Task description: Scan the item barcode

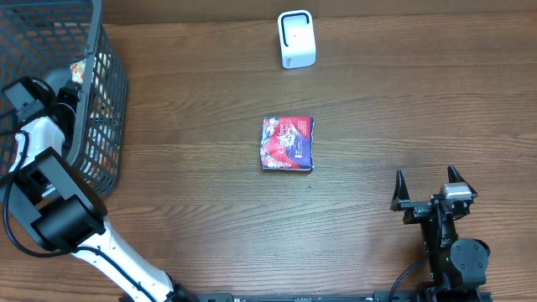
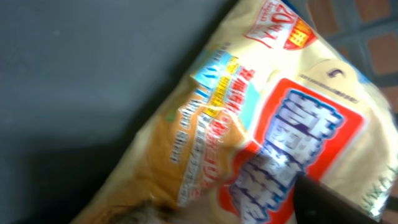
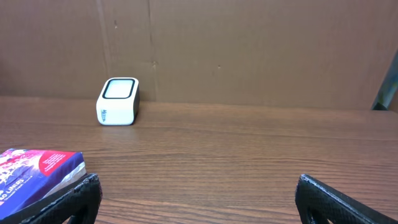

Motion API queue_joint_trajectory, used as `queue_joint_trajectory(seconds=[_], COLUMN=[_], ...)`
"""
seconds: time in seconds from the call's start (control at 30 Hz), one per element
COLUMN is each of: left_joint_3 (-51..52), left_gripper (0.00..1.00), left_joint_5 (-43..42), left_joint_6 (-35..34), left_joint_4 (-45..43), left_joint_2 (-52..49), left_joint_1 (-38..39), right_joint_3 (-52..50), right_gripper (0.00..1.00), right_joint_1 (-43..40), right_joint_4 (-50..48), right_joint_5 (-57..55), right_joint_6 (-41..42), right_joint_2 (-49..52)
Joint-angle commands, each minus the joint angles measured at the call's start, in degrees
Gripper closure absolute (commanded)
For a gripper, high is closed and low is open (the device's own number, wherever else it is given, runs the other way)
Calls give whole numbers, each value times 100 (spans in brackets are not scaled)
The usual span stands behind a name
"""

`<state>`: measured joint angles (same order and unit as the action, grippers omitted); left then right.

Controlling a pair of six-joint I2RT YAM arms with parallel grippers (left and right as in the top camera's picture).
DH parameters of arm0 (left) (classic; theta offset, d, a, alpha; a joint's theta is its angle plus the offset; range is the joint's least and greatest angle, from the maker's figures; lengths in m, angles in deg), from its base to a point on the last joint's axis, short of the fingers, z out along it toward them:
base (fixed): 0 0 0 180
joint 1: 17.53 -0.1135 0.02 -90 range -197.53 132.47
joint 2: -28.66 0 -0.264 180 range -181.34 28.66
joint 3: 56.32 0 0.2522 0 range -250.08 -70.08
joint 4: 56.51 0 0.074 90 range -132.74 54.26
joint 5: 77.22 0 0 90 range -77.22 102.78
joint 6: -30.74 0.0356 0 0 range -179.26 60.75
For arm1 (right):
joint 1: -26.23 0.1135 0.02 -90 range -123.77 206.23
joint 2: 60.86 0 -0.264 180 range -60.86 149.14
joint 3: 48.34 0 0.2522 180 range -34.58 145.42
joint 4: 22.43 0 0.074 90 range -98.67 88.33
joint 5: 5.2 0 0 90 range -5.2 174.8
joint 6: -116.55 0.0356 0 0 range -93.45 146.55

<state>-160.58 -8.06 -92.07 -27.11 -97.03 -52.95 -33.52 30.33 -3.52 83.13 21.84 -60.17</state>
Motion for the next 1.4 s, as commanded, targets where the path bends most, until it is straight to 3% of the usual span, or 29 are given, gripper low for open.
queue_joint_trajectory(seconds=[0.0,0.03,0.07,0.1,0.27,0.4,0.53,1.13,1.37], left_joint_3=[201,201,201,201,170,22,-22,-22,-22], left_gripper=[44,57,80,95,96,96,96,96,96], left_joint_5=[-103,-103,-103,-105,-385,-1635,-2702,-2754,-3685], left_joint_6=[-59,-61,-61,-61,-26,352,240,278,-367], left_joint_4=[55,55,55,55,50,-278,-931,-990,-778], left_joint_2=[-59,-59,-59,-59,-48,90,468,3241,4138], left_joint_1=[111,111,111,111,103,-39,-273,-699,-544], right_joint_3=[-59,-59,-59,-59,-59,-59,-59,-59,-59], right_gripper=[0,0,0,0,0,0,0,0,0], right_joint_1=[-26,-26,-26,-26,-26,-26,-26,-26,-26], right_joint_4=[-35,-35,-35,-35,-35,-35,-35,-35,-33], right_joint_5=[26,26,26,26,26,26,26,26,26], right_joint_6=[22,22,22,22,22,22,22,22,22], right_joint_2=[-52,-52,-52,-52,-52,-52,-52,-52,-52])
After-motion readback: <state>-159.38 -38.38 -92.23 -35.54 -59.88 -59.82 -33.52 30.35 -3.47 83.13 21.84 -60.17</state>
